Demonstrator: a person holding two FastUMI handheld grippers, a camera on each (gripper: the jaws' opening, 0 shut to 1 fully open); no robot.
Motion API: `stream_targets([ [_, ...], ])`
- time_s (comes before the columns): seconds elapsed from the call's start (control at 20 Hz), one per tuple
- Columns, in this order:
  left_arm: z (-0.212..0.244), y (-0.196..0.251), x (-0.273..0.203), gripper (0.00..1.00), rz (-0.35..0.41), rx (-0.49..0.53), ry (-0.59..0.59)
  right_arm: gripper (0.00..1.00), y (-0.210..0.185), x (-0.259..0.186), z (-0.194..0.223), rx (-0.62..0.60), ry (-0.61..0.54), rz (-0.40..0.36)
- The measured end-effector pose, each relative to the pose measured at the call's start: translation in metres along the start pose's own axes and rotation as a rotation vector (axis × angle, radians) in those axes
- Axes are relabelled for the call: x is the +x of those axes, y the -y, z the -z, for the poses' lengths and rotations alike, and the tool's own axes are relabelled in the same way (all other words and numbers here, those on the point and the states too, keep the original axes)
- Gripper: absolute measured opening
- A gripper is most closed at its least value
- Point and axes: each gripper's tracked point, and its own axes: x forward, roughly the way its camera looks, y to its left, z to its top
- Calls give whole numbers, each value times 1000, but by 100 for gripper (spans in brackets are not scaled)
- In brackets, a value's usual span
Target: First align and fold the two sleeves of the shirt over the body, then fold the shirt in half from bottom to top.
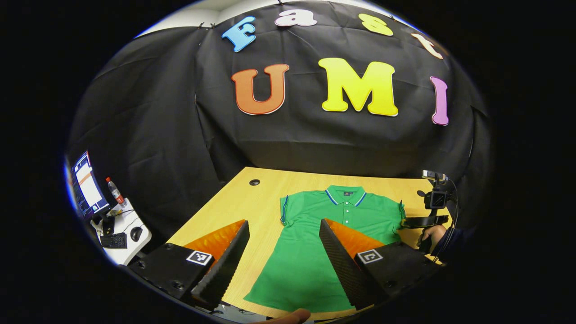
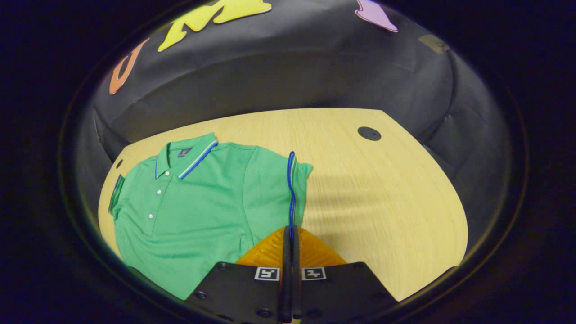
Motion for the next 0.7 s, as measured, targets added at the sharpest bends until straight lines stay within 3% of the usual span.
stream_targets([
  [0.3, -1, 5, 1, 100, 5, -13, 5, 0, -3, -21, -24, -65, 78, -22],
  [0.7, 6, 1, 3, 100, -3, -35, -2, 3, -55, -37, -36, -345, 182, -104],
])
